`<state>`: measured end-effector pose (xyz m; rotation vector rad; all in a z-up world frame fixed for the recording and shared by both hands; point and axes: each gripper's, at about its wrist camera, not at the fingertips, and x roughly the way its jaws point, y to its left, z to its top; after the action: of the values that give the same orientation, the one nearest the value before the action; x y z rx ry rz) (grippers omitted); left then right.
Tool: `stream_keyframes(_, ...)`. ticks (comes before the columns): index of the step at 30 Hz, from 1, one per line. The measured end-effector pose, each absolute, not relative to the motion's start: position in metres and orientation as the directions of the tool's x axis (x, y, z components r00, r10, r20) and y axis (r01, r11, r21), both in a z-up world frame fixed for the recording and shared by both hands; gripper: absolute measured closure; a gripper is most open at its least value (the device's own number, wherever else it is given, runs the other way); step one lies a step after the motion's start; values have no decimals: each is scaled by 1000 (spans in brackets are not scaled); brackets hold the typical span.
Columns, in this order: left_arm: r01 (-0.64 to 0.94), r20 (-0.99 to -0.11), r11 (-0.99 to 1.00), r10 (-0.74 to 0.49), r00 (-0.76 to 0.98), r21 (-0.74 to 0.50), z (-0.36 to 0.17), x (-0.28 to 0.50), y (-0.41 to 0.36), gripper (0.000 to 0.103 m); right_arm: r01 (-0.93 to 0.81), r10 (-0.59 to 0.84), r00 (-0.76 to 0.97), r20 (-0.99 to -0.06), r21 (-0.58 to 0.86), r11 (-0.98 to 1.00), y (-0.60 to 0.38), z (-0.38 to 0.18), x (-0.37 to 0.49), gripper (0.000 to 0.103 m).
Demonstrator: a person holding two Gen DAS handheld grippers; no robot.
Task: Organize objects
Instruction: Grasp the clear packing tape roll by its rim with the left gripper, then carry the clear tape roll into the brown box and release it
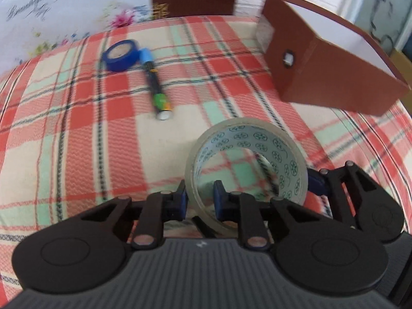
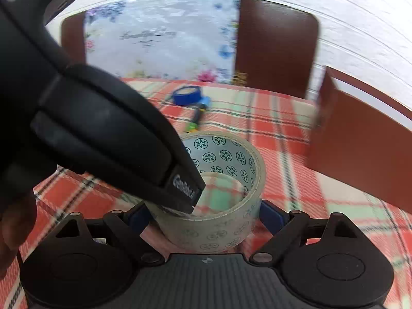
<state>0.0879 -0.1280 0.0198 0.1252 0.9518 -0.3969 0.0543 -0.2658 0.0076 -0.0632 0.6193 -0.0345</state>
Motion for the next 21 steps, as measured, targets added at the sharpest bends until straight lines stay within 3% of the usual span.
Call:
stream_keyframes(6, 576, -818, 810, -402, 411, -109, 17, 58, -188, 79, 173, -186, 786, -590, -79, 982, -312, 9, -6, 16)
stream_keyframes(15, 796, -814, 603, -490, 313, -57, 20, 14, -301, 74, 441, -369, 727, -579, -19, 897, -401, 11, -70, 15)
stream_keyframes(18, 808, -816, 588, -480, 322, -28, 19, 12, -322, 57, 466, -366, 733, -574, 31, 884, -419, 9, -79, 13)
stream_keyframes(21, 805, -821, 592, -474, 318, -30, 16, 11, -327, 57, 446, -377, 744, -551, -11, 895, -412, 4, -80, 15)
